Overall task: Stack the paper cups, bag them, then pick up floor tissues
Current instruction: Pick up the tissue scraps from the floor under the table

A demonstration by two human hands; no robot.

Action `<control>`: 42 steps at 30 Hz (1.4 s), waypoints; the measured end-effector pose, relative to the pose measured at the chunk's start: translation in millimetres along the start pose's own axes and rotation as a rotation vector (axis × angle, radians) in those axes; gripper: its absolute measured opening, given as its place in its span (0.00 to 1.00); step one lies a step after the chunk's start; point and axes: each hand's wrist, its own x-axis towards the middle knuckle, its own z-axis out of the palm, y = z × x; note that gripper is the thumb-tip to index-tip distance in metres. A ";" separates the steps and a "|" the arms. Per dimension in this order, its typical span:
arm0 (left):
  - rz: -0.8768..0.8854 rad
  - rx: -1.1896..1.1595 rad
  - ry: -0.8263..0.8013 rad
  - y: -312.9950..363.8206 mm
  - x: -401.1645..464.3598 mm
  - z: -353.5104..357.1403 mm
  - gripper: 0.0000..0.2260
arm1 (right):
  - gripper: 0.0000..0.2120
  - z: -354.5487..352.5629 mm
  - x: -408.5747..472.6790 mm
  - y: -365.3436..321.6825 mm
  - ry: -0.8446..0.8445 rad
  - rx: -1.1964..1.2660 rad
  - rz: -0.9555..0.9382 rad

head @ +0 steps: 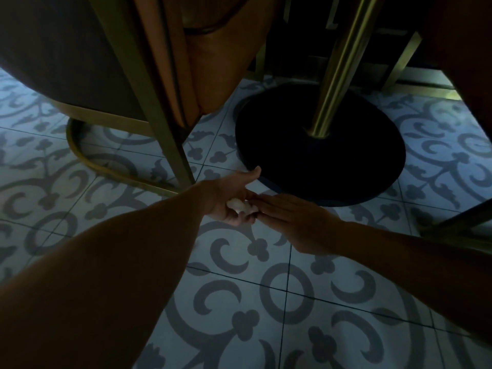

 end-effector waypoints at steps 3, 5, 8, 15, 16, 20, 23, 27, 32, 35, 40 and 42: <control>0.030 -0.001 0.031 -4.2 -4.1 -15.0 0.30 | 0.30 0.7 11.2 -4.3 0.038 0.078 -0.034; 0.072 -0.025 0.068 -8.2 -10.6 -27.0 0.29 | 0.29 4.3 20.4 -6.7 0.060 0.104 -0.072; 0.121 -0.076 0.149 -17.7 -24.5 -46.1 0.27 | 0.28 13.9 34.3 -13.5 0.029 0.130 -0.113; 0.197 -0.250 0.382 -52.2 -66.8 -104.7 0.27 | 0.30 39.9 72.8 -41.8 -0.062 0.154 -0.236; 0.206 -0.271 0.414 -59.3 -74.5 -111.1 0.27 | 0.30 42.7 80.9 -47.2 -0.080 0.158 -0.251; 0.245 -0.384 0.503 -89.4 -100.7 -136.2 0.25 | 0.32 52.0 116.2 -75.7 -0.136 0.222 -0.266; 0.267 -0.474 0.564 -114.4 -114.9 -155.3 0.26 | 0.35 61.7 146.1 -101.8 -0.123 0.272 -0.262; 0.269 -0.541 0.650 -145.4 -124.2 -176.3 0.22 | 0.36 70.8 174.4 -126.8 -0.111 0.286 -0.264; 0.285 -0.635 0.721 -168.1 -125.7 -188.8 0.20 | 0.24 88.7 186.4 -155.3 -0.233 0.171 -0.241; 0.272 -0.740 0.702 -180.6 -115.5 -175.9 0.21 | 0.20 95.9 174.1 -164.8 -0.243 0.134 -0.161; 0.131 -0.856 0.631 -208.0 -107.7 -119.7 0.27 | 0.09 73.1 108.4 -194.7 -0.290 0.240 -0.127; 0.061 -0.908 0.619 -222.3 -114.9 -88.3 0.25 | 0.10 59.0 75.6 -212.1 -0.422 0.387 0.018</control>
